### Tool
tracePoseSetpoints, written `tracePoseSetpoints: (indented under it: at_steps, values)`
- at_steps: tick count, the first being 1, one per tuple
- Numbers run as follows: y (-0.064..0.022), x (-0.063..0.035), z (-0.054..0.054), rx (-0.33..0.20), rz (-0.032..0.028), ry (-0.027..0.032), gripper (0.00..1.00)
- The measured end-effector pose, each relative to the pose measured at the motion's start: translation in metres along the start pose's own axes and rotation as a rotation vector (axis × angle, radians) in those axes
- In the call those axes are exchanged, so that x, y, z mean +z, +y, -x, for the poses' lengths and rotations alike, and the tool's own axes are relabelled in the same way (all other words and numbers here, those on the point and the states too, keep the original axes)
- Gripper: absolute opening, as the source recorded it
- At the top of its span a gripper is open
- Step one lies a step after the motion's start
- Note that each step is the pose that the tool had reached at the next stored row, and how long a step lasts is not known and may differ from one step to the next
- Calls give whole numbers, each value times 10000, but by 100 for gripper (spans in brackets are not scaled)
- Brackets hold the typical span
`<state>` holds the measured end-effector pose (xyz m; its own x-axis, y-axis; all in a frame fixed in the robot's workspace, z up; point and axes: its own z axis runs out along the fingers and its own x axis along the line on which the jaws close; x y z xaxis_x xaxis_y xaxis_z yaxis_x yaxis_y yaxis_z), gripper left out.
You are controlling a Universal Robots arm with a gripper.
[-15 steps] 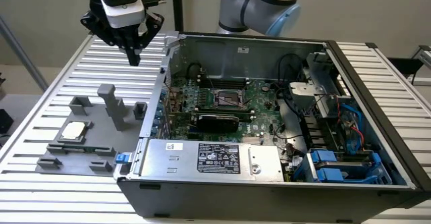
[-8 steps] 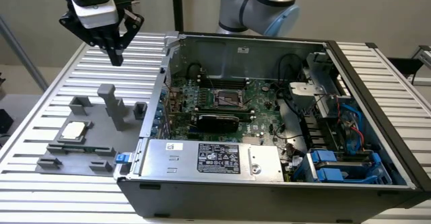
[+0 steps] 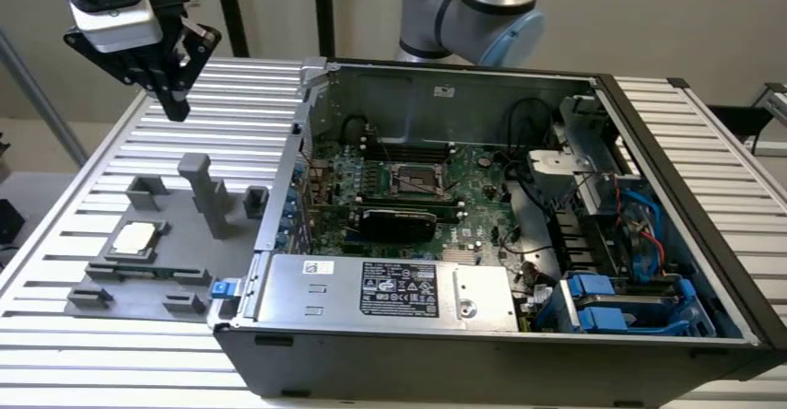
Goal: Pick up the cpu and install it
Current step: 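Reach for the cpu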
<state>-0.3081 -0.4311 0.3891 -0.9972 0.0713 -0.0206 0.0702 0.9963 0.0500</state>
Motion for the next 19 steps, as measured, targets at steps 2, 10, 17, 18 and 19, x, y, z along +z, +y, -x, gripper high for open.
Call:
tracePoseSetpoints:
  at_steps: [2,10,17,18,19]
  values:
    - [-9,2,-93,-2,0,0,11]
    - [-40,14,-455,-1,0,1,11]
    - [-65,42,-773,-1,0,-1,11]
    - [-69,47,-818,0,0,0,11]
    - [-72,52,-864,0,0,0,11]
